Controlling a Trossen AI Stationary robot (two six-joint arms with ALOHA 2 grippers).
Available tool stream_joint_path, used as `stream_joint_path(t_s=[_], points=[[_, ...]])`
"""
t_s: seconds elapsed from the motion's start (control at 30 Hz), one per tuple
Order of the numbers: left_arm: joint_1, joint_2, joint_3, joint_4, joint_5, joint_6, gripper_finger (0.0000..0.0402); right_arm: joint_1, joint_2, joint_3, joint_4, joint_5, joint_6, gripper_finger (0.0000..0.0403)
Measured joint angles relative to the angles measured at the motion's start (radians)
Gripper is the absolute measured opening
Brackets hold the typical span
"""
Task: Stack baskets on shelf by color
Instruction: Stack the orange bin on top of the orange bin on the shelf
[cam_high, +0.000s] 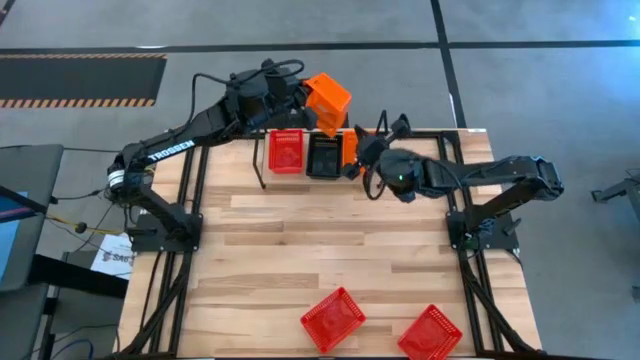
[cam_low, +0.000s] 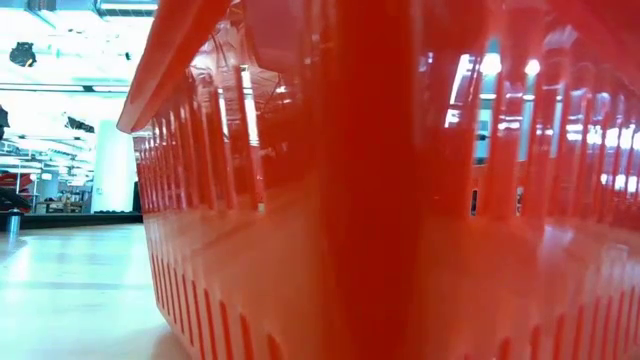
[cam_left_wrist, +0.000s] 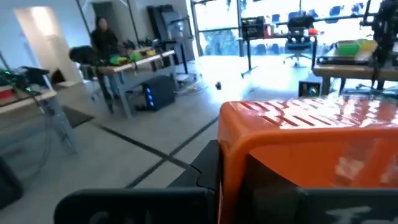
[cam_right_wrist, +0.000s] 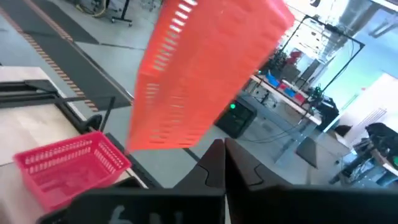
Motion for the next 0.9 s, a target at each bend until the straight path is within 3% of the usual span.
stream_joint_path(t_s=[0.2, 0.43, 0.9], points=[[0.020, 0.049, 0.003, 0.111, 0.078, -0.007, 0.0000, -0.028, 0.000, 0.015, -0.007, -0.097, 0.097, 0.0021], [0.034, 0.050, 0.002, 0.191, 0.087, 0.008, 0.0000, -0.046, 0.013, 0.025, -0.010, -0.087, 0.105, 0.0032], [0.049, 0.059, 0.002, 0.209, 0.116, 0.010, 0.0000, -0.093, 0.041, 0.024, 0.102, -0.087, 0.086, 0.0146]])
